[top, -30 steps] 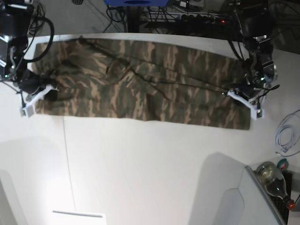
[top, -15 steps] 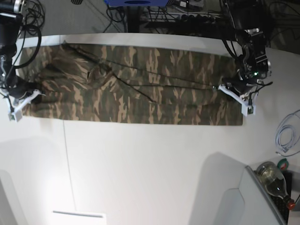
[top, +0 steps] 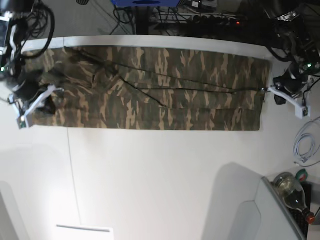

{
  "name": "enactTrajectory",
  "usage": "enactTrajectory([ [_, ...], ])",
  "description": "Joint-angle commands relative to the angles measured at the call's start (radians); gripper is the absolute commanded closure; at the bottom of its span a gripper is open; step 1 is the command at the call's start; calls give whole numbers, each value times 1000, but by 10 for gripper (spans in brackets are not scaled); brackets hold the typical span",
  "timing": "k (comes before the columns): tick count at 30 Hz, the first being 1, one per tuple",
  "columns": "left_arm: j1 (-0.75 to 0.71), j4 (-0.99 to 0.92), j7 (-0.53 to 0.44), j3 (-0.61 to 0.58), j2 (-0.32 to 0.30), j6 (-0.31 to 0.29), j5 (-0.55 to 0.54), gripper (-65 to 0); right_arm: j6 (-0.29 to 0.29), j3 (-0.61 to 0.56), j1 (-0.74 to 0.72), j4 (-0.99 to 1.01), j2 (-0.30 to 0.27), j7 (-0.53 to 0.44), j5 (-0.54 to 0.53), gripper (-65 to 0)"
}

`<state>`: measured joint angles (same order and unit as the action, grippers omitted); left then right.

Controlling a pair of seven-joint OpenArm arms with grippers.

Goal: Layout the t-shirt on the table in an organized manner, then fold the t-shirt properly
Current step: 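Move both grippers to opposite ends of the camouflage strip, then grasp the strip ends with both grippers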

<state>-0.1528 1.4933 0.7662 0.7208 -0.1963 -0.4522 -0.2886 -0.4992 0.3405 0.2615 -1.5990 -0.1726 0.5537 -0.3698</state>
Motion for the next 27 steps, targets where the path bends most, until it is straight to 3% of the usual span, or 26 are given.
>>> enactTrajectory([
  [1, 8, -16, -21, 27, -38, -26, -36, -30, -9, 2, 19, -50, 6, -22, -15, -14],
  [5, 6, -127, -23, 99, -87, -213, -159, -558, -11, 1, 108, -106, 52, -22, -15, -14],
  [6, 6, -145, -23, 112, -93, -246, -176, -650, -11, -1, 118, -106, 58, -22, -15, -14],
  [9, 25, -228, -38, 122, -96, -246, -185, -650, -28, -5, 135, -103, 64, -22, -13, -14],
  [14, 58, -406, -182, 107, -90, -246, -185, -650, -57, -62, 144, -105, 64, -22, -10, -12],
  [19, 57, -469, -276, -11, -90, -246, -186, -638, -57, -106, 152, -105, 64, -22, -10, -12],
  [27, 72, -471, -294, -56, -88, -246, -185, -638, -56, -146, 152, -105, 64, -22, -10, -12],
])
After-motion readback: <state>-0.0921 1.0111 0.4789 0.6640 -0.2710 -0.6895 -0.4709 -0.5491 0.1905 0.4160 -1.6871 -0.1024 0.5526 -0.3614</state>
